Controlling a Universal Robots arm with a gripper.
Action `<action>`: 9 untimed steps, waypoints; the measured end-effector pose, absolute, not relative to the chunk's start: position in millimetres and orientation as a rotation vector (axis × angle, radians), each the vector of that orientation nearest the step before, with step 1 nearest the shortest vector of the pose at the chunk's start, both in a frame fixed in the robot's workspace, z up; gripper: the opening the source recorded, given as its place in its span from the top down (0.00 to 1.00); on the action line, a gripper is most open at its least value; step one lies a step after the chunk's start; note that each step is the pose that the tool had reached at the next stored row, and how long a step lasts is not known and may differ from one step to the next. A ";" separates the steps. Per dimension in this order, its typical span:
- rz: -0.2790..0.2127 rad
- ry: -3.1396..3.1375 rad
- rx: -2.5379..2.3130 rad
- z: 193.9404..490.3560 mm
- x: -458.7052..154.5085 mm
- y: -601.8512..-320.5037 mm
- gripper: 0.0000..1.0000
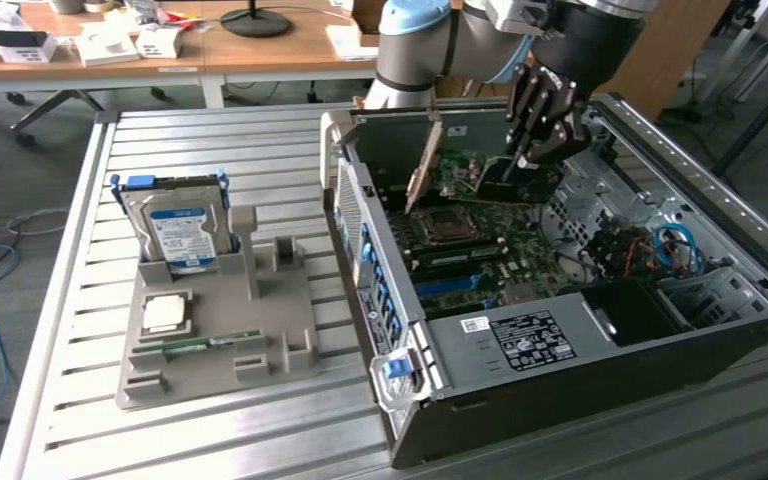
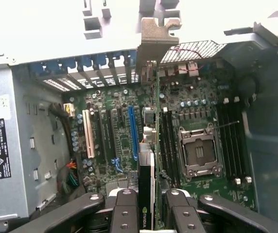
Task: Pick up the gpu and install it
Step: 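Insert the gpu into the slot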
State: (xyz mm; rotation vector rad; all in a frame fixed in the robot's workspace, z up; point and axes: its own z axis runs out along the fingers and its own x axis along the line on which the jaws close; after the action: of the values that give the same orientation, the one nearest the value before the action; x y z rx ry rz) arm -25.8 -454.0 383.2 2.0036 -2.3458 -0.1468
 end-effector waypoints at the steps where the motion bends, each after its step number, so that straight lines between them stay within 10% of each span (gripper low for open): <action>1: -0.143 -2.346 2.009 383.2 -26.1 -454.0 0.74; 9: -0.115 -2.352 2.055 383.1 -28.3 -454.0 0.74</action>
State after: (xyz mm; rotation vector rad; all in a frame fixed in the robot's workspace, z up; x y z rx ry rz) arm -28.3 -454.0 383.1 2.0546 -2.3518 -0.1153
